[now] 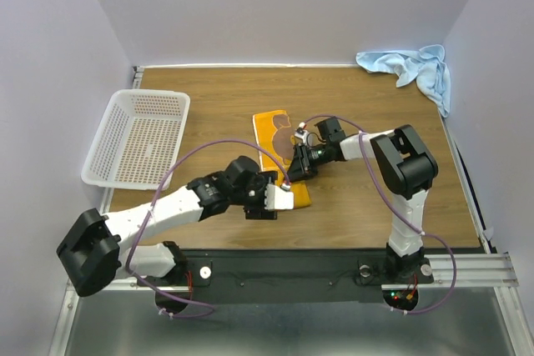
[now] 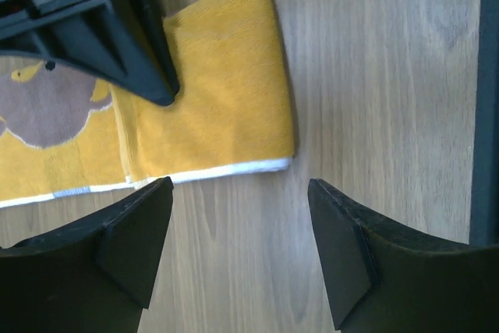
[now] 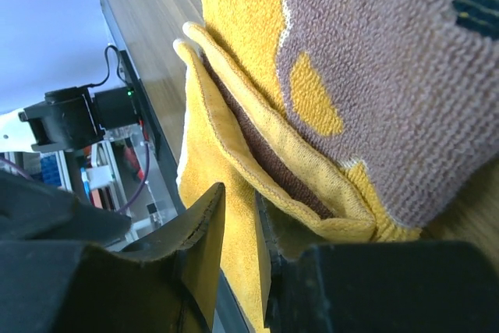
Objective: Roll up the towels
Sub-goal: Roll the towel
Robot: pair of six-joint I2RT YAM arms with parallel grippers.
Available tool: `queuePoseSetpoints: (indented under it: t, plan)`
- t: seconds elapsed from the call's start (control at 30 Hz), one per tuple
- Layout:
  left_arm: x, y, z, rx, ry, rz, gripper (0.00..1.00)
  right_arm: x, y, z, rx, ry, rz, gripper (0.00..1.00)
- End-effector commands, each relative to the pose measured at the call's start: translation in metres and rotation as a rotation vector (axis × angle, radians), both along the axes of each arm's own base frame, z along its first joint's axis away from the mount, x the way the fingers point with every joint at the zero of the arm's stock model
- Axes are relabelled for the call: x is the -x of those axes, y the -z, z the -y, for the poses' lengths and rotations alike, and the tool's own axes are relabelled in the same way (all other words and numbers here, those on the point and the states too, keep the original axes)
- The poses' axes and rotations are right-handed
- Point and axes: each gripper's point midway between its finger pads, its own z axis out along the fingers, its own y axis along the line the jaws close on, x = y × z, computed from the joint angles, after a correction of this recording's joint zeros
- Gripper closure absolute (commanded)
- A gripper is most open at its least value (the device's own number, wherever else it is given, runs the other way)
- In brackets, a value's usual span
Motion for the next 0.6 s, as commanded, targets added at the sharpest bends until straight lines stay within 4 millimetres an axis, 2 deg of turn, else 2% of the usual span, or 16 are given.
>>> queuePoseSetpoints:
  t: [0.0,0.23,0.37,0.57]
  plan:
    - [-0.010,-0.010,0.023,0.046,0.002,0.161,0.22,0.000,0.022,0.008,0.093,0.046,0.012,0.72]
    - [0.005,0.016,0.047,-0.005,0.085,0.177,0.30,0.002,0.025,0.007,0.089,0.042,-0.004,0.79]
    - [0.004,0.032,0.055,-0.054,0.091,0.146,0.42,0.002,0.025,0.008,0.089,0.039,-0.004,0.80]
    - [0.002,0.054,0.056,-0.125,0.098,0.129,0.52,0.007,0.030,0.009,0.094,0.032,-0.014,0.83]
